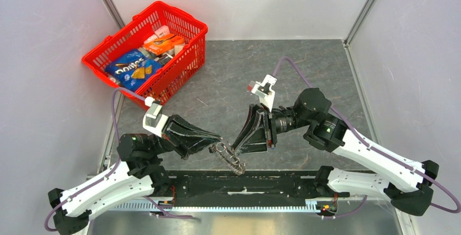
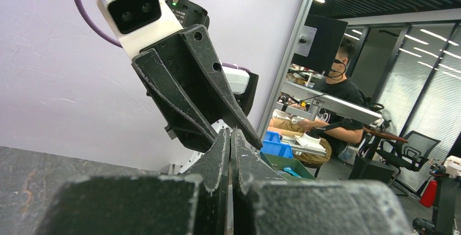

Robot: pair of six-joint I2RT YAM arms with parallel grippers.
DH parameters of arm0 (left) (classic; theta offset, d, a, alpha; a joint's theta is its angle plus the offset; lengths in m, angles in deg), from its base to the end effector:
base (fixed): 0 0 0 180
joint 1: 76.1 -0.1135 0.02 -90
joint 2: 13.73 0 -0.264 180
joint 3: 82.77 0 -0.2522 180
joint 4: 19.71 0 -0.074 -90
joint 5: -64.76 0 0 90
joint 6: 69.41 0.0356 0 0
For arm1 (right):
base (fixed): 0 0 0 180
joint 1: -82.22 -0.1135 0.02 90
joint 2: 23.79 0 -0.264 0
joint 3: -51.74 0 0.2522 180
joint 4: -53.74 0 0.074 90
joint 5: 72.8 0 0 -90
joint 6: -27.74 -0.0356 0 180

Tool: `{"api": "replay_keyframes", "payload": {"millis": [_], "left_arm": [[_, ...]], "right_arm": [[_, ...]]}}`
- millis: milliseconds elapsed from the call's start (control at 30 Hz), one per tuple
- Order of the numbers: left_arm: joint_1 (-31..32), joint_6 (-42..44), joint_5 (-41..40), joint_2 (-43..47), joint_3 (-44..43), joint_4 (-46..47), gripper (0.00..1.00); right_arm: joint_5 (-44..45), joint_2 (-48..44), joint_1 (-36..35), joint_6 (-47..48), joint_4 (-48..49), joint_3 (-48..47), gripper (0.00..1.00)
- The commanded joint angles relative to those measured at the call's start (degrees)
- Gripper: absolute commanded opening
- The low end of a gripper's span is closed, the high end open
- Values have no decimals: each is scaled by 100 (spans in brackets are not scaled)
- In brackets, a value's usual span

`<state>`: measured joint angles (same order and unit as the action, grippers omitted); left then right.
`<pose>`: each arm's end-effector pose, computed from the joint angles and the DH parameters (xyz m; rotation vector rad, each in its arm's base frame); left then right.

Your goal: Put the keys on the keyring

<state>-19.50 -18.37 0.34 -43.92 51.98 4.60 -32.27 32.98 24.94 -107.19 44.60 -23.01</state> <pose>0.0518 -0.1065 0.3791 0.6268 0.9135 -1.7160 0.0914 0.1923 0.4271 -1.0489 1.5290 1.9562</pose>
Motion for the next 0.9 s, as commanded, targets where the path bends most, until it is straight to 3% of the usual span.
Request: {"api": "replay_keyframes", "payload": {"millis": [0, 300, 533, 667, 867], "left_arm": [[-11, 125, -150, 55, -7, 228, 2], [-7, 117, -124, 57, -6, 228, 2], [-4, 147, -150, 90, -3, 176, 2], [-7, 178, -168, 101, -16, 142, 2], [-12, 220, -215, 119, -23, 80, 2]], "right_arm": [[42, 36, -20, 64, 278, -172, 36], [80, 129, -16, -22, 468, -176, 35], [8, 148, -24, -51, 513, -186, 17], [-19, 105, -29, -19, 495, -159, 0], [109, -78, -27, 195, 294, -106, 0]]}}
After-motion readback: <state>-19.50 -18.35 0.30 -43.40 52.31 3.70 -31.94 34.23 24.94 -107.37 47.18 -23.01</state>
